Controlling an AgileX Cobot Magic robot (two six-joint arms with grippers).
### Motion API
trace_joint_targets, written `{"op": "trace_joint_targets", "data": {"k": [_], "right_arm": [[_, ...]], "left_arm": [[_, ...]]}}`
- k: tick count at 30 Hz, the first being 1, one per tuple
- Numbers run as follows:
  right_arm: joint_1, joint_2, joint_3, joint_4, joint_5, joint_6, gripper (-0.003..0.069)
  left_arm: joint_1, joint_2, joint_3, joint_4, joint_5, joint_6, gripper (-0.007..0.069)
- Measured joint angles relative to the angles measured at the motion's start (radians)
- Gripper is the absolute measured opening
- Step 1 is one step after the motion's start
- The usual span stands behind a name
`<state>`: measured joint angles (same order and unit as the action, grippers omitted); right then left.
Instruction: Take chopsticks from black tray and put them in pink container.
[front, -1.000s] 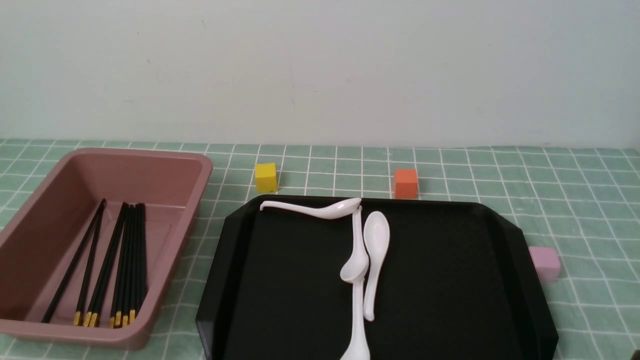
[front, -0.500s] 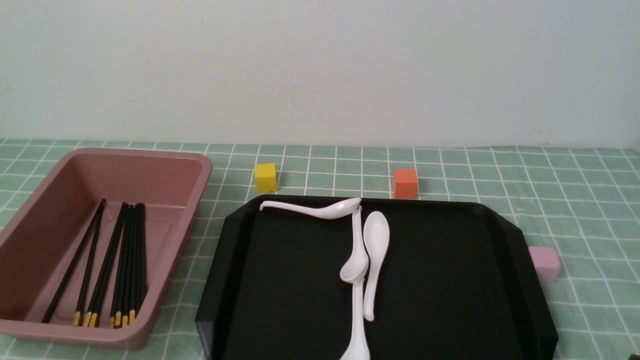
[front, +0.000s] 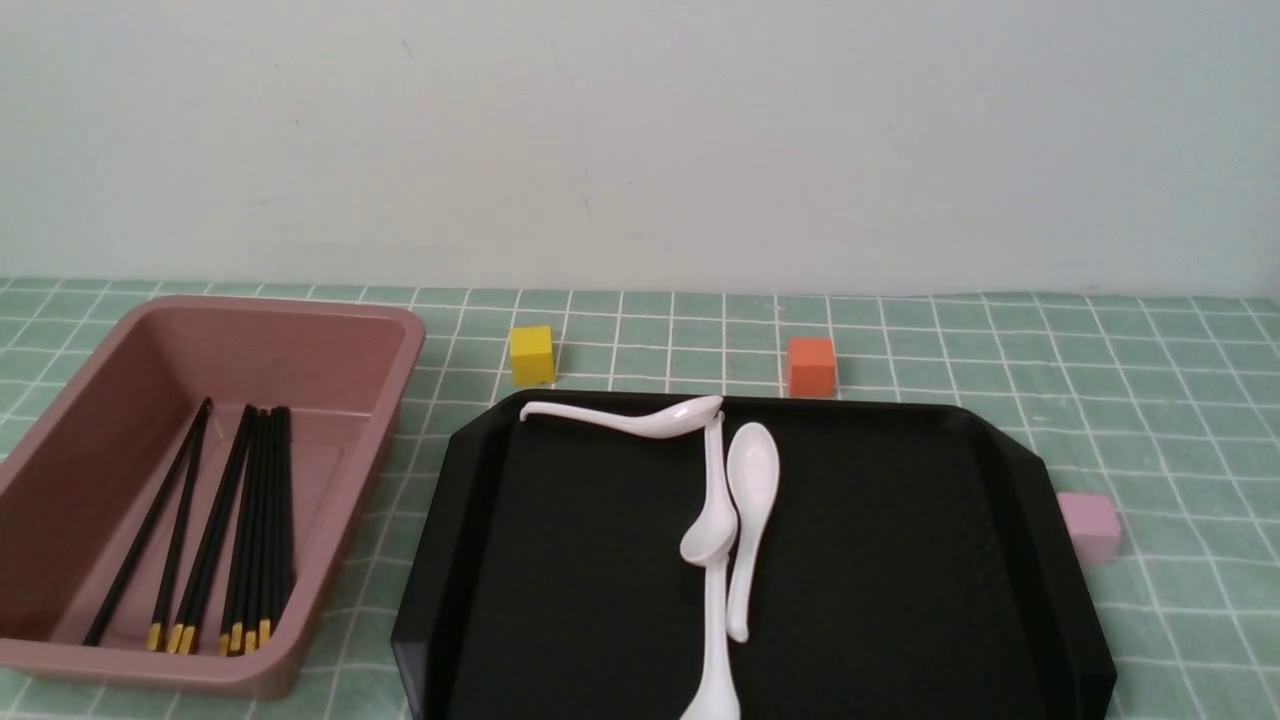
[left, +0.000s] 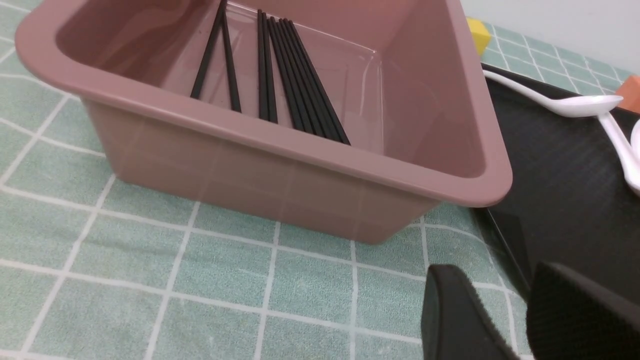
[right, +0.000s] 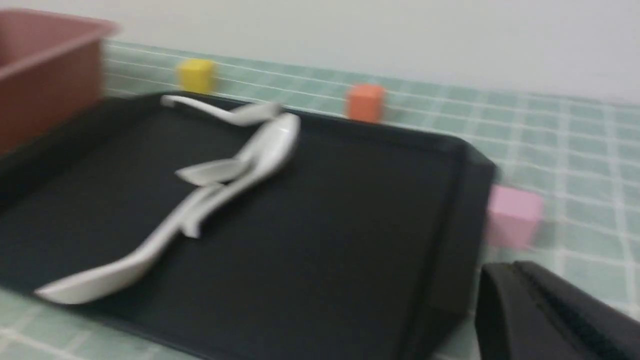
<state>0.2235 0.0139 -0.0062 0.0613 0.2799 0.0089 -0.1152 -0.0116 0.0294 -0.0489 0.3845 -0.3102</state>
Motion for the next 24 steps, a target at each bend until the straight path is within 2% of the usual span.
{"op": "trace_joint_targets", "data": {"k": [3,10,24], "right_arm": [[-0.086,-0.023,0.031,-0.007,0.017,0.0,0.0017],[-0.177,-0.023,0.028,-0.026,0.068,0.0,0.0025],[-0.185,-0.024,0.025,-0.028,0.081,0.0,0.0036]], "left_arm": [[0.0,0.0,0.0,0.0,0.0,0.0,0.0239],[0.0,0.0,0.0,0.0,0.0,0.0,0.0239],[0.0,0.0,0.0,0.0,0.0,0.0,0.0239]]}}
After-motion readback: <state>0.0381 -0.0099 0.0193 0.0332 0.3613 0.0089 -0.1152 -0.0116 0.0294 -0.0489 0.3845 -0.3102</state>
